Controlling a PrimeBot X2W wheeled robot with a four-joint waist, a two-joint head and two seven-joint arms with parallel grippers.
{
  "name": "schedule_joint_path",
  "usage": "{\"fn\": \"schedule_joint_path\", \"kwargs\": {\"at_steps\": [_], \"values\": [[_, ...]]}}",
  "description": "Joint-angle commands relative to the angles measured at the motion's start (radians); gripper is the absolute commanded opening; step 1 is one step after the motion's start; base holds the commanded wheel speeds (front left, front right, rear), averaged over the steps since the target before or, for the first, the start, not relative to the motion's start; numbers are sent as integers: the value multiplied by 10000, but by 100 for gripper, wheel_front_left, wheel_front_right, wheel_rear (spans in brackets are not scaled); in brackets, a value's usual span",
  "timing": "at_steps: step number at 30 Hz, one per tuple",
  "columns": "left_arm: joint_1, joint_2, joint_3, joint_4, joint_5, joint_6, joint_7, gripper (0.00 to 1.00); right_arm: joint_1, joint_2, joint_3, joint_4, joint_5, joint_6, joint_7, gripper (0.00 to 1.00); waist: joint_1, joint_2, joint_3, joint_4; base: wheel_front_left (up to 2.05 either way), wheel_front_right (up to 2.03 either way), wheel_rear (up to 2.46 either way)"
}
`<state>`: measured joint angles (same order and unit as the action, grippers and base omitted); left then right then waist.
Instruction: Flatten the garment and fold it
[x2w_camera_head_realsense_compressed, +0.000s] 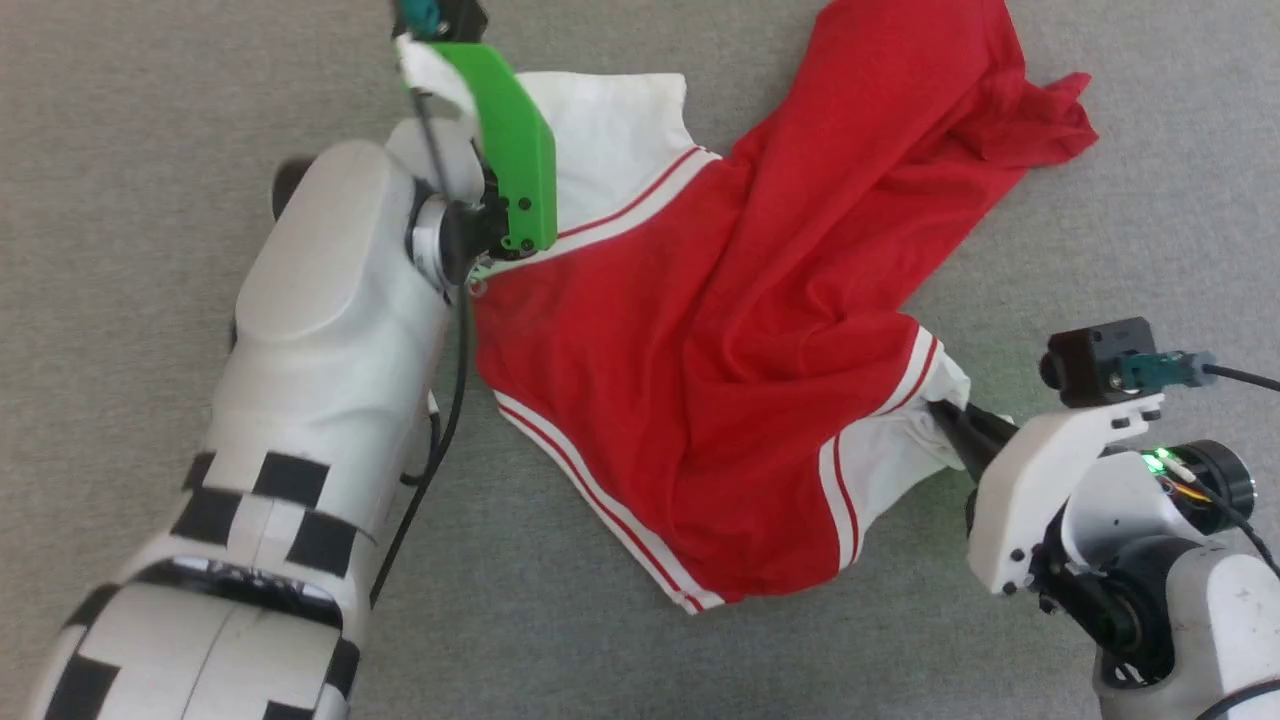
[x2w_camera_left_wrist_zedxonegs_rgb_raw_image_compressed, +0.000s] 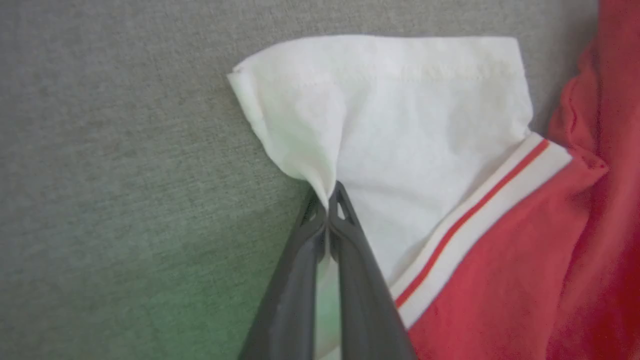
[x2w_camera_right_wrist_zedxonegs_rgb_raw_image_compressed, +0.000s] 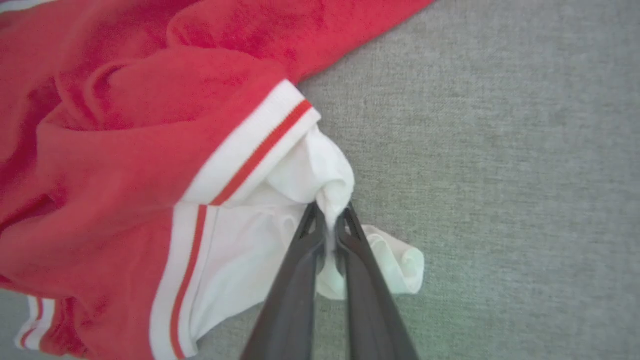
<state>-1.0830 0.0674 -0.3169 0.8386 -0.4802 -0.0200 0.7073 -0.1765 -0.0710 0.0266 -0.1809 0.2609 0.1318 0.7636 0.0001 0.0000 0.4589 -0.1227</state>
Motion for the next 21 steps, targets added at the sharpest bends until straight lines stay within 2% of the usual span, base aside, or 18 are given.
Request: {"fn": "schedule_joint_path", "kwargs": {"at_steps": [1, 6, 13, 21], "values": [[486, -95, 252, 31, -506, -128, -285, 0, -155, 10, -132, 67, 21, -11, -118, 0, -1, 0, -499, 398, 0, 0, 0], [448, -157, 1169, -543, -2016, -470, -1331, 0, -424, 32, -832, 54, 668, -11, -405, 0, -1, 0, -1378, 822, 0, 0, 0], [35, -168, 1930, -1873, -3701, -797, -2458, 0, -1687, -153, -1728, -265, 2612, -11, -549, 0, -1, 0, -2793, 1177, 0, 0, 0], [-510, -170, 2613, -3352, -4088, -711, -3940, 0, -3951, -198, -2641, -259, 3747, -11, -543, 0, -1, 0, -3998, 1223, 0, 0, 0]]}}
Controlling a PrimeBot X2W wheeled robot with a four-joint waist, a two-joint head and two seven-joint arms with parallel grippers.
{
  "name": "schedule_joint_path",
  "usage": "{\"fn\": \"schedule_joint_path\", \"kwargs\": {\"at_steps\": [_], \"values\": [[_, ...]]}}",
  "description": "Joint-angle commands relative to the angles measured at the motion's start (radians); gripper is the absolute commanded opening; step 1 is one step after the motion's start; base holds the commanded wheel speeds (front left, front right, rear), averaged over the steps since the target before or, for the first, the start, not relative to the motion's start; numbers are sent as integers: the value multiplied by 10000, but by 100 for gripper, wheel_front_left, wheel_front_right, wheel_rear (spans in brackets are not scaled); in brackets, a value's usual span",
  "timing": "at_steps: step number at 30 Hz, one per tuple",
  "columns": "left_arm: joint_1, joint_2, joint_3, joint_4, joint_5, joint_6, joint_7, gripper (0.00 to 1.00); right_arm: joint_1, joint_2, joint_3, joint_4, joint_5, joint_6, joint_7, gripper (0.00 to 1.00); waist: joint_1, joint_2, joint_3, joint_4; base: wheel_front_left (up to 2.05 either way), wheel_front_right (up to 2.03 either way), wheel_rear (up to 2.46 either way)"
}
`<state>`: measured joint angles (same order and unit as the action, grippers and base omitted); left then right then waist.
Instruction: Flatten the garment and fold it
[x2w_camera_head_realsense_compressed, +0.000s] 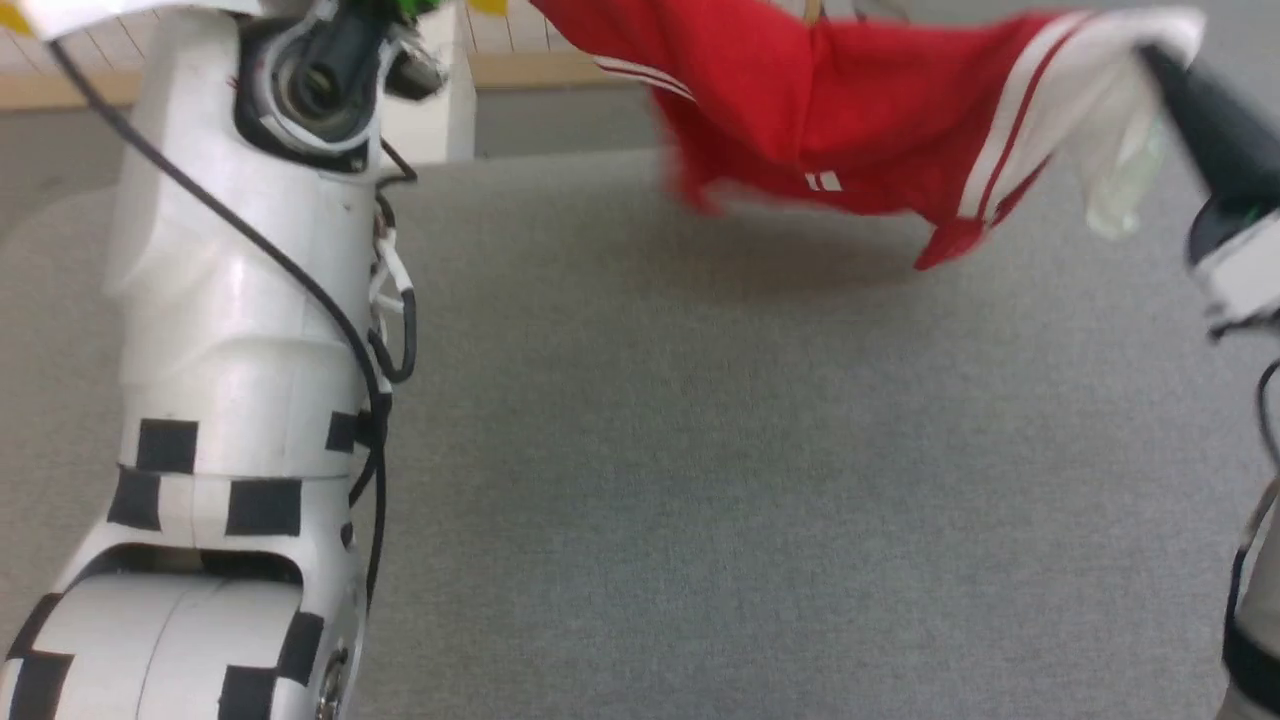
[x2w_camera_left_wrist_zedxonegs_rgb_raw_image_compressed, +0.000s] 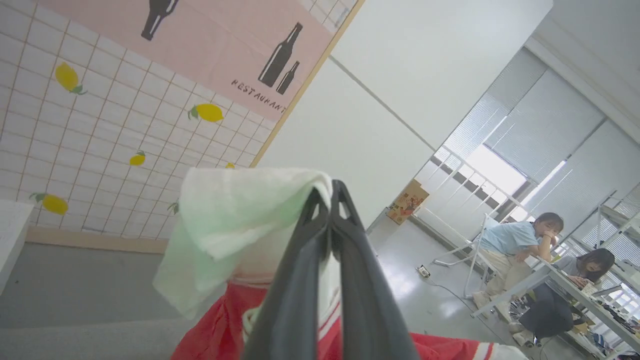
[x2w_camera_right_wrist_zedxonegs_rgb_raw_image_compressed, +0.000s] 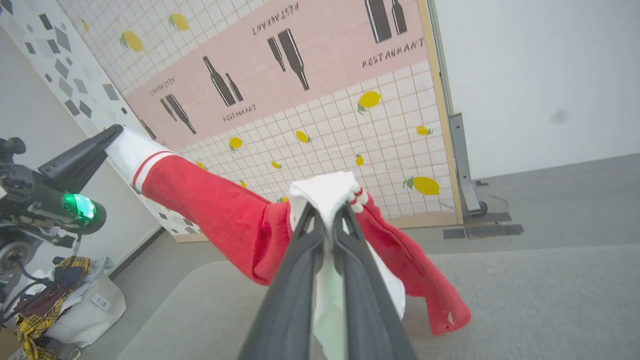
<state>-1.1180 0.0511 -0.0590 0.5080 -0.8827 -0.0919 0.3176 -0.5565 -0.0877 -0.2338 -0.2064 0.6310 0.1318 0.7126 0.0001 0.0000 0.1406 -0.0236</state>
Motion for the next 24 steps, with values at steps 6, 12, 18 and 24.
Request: {"fn": "schedule_joint_path", "kwargs": {"at_steps": [6, 12, 18, 24], "values": [[-353, 140, 220, -742, 51, 254, -383, 0, -1764, 139, -639, 595, 318, -11, -101, 0, -1, 0, -1329, 220, 0, 0, 0], [-377, 569, 262, -963, 383, 826, -183, 0, -2977, 328, -1214, 1644, 372, -11, 292, 0, -1, 0, -1325, 251, 0, 0, 0], [-387, 1108, 150, -744, 903, 1474, 153, 0, -4043, 369, -1482, 2975, -70, -11, 1033, 0, -1, 0, -585, 260, 0, 0, 0], [-921, 1718, 27, -512, 1666, 2032, -18, 0, -5563, 372, -1221, 4247, -1227, -11, 834, 0, -1, 0, 876, 135, 0, 0, 0]]}}
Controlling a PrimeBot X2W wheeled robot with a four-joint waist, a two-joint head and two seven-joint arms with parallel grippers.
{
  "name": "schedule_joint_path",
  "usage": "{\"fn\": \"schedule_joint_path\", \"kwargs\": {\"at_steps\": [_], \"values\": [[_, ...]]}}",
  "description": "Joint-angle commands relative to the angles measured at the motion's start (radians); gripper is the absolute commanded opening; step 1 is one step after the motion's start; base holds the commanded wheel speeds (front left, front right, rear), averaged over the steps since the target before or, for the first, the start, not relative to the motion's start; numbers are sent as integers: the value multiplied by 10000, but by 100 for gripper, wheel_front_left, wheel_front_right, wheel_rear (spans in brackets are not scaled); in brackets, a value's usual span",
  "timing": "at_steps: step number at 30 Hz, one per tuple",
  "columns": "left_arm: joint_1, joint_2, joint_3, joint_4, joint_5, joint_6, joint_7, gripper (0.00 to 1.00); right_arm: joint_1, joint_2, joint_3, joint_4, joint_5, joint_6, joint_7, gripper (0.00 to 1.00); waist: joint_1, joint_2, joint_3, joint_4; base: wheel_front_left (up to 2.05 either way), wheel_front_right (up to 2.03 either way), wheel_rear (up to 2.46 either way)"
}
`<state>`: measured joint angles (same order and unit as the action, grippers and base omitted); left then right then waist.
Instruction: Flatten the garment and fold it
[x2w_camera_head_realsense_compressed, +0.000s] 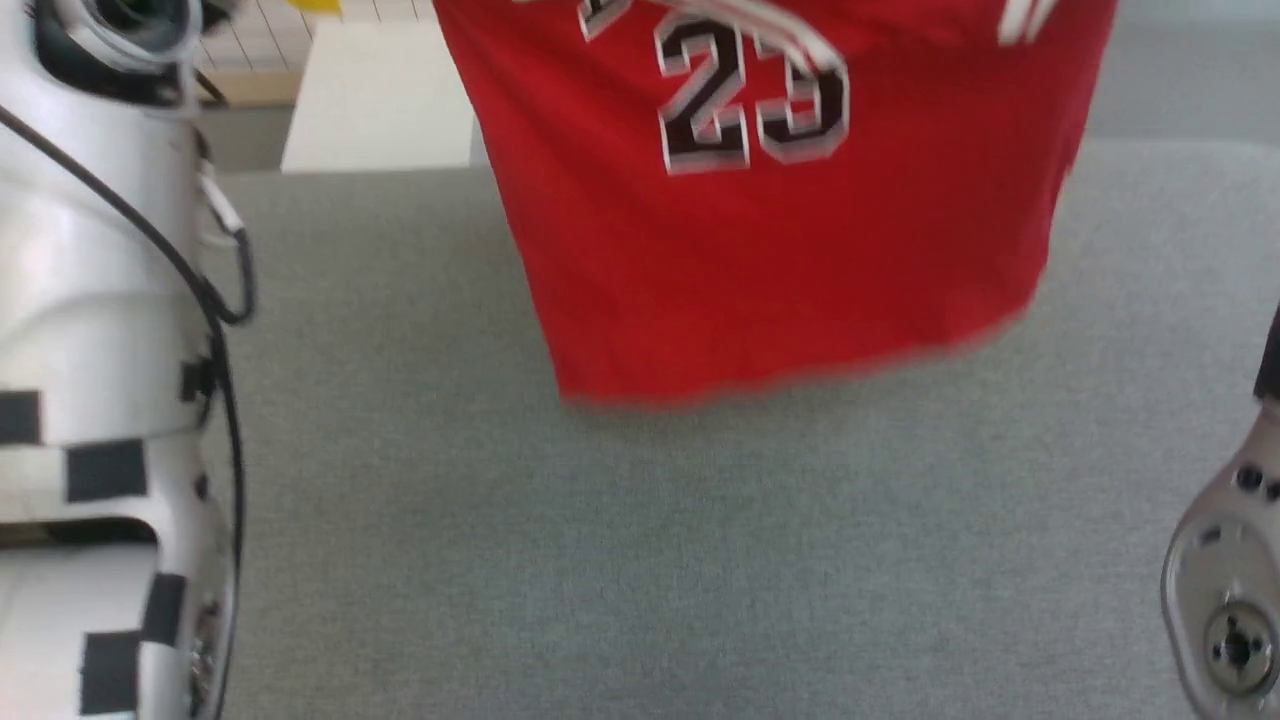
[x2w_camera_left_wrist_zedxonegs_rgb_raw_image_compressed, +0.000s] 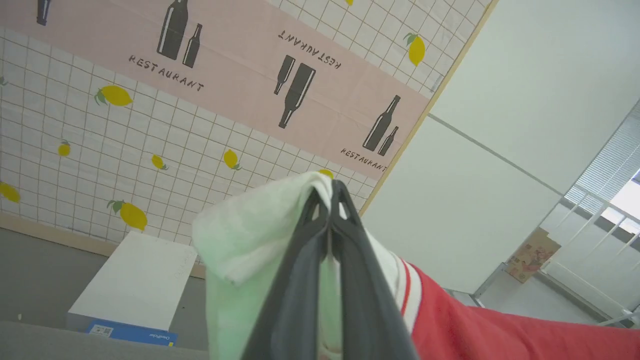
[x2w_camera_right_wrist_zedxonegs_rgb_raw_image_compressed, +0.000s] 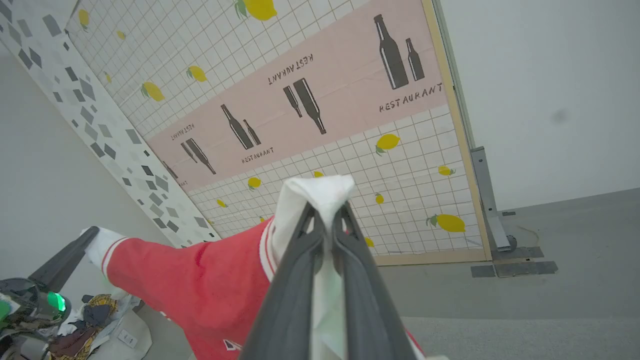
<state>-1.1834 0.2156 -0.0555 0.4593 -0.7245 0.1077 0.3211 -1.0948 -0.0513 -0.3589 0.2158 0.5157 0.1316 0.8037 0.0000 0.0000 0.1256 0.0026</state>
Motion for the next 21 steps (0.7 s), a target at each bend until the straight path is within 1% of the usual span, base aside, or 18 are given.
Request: {"fn": "schedule_joint_path", "kwargs": {"at_steps": [1, 3, 6, 9, 13, 17, 21], "values": [[-459, 130, 29, -45, 158, 122, -156, 0, -547, 8, 145, 246, -301, -9, -220, 0, 0, 0, 1377, -154, 0, 0, 0], [-842, 315, -64, -82, 486, 181, -440, 0, -1243, 9, 209, 769, -505, -9, -556, 0, 0, 0, 1976, -170, 0, 0, 0], [-1429, 480, -63, -119, 876, 269, -1140, 0, -2266, 9, 333, 1568, -1046, -9, -1400, 0, 0, 0, 2768, -185, 0, 0, 0], [-1936, 522, -28, -111, 1074, 295, -1719, 0, -3160, 9, 299, 2306, -1461, -9, -2255, 0, 0, 0, 3516, -120, 0, 0, 0], [-2198, 355, 63, 106, 1061, 270, -2361, 0, -4001, 10, 183, 3397, -1854, -9, -3399, 0, 0, 0, 4257, 78, 0, 0, 0], [-2076, 219, 99, 312, 1000, 162, -2806, 0, -4259, 10, 315, 4187, -2073, -9, -3995, 0, 0, 0, 4662, 291, 0, 0, 0], [-1856, 88, 185, 813, 748, -153, -3124, 0, -4017, 10, 564, 4827, -1929, -9, -4326, 0, 0, 0, 4739, 463, 0, 0, 0]]}}
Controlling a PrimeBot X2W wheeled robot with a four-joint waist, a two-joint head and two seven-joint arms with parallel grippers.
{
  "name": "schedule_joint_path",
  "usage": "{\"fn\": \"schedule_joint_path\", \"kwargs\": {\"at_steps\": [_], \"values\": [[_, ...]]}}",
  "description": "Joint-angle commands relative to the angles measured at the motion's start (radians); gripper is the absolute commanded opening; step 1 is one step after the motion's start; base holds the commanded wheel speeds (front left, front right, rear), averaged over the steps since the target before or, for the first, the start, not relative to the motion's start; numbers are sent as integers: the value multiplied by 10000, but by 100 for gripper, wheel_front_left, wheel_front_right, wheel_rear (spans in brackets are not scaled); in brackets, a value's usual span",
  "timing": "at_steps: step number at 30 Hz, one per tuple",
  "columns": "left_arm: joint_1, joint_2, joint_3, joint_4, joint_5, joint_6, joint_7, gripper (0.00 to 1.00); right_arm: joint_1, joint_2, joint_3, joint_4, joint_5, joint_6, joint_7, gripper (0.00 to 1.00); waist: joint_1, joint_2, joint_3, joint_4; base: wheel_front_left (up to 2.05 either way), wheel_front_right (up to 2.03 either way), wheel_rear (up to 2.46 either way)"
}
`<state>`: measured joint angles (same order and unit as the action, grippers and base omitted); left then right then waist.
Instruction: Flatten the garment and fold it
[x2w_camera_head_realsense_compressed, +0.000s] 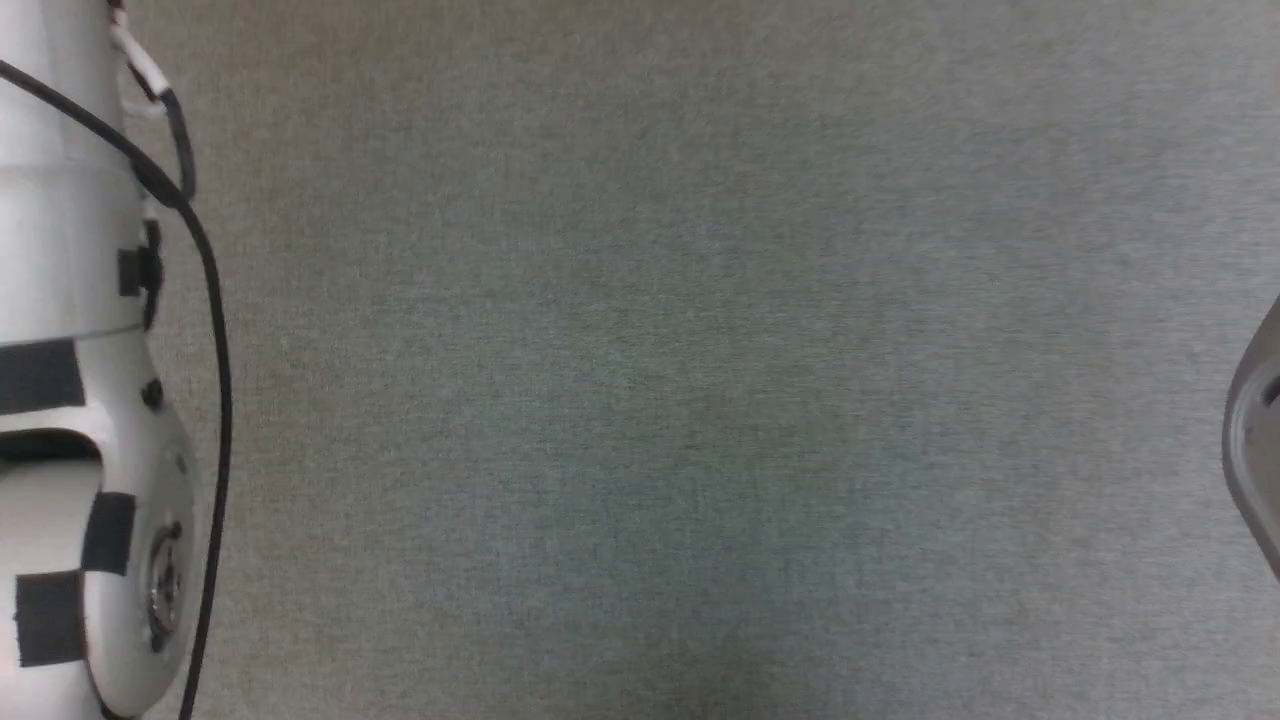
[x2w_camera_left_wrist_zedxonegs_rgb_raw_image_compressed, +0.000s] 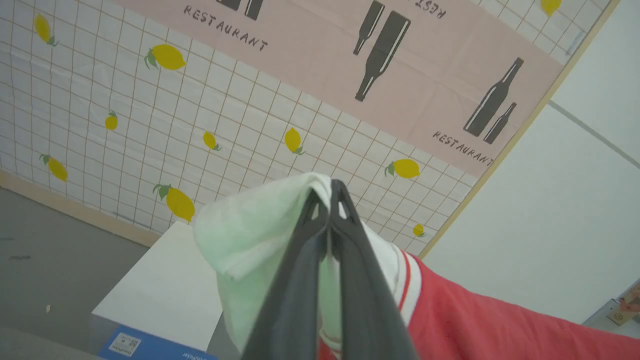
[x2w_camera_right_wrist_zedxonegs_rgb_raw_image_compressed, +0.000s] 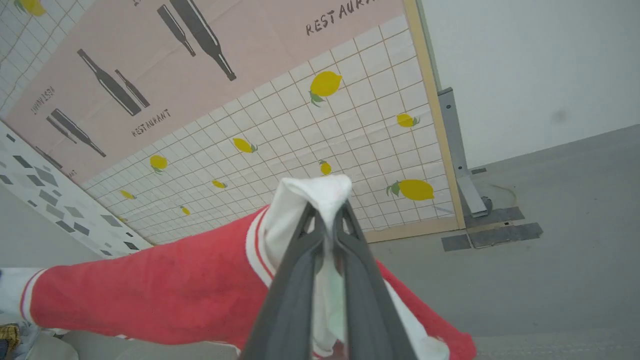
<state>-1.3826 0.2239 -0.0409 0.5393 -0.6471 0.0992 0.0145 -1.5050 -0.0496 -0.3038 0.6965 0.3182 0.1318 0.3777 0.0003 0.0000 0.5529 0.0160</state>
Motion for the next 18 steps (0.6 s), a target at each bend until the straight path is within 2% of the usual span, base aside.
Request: {"fn": "schedule_joint_path", "kwargs": {"at_steps": [1, 6, 11, 14, 18], "values": [[208, -60, 43, 180, -104, -191, -152, 0, 216, -7, 35, 133, 100, -11, -119, 0, -3, 0, 426, 404, 0, 0, 0], [823, -391, 9, 894, -479, -822, -447, 0, 1212, -9, 231, 310, 396, -11, -182, 0, -3, 0, -132, 652, 0, 0, 0], [2096, -756, -70, 1109, -954, -1667, -678, 0, 2983, -96, 746, -257, 1216, -11, -53, 0, -3, 0, -1278, 820, 0, 0, 0], [3209, -813, -185, 859, -1082, -1924, -829, 0, 4322, -152, 965, -900, 1987, -11, 140, 0, -3, 0, -2082, 848, 0, 0, 0], [5267, -793, -164, 28, -1328, -2044, -951, 0, 6563, -284, 1341, -2152, 2959, -11, 660, 0, -3, 0, -3239, 810, 0, 0, 0]]}}
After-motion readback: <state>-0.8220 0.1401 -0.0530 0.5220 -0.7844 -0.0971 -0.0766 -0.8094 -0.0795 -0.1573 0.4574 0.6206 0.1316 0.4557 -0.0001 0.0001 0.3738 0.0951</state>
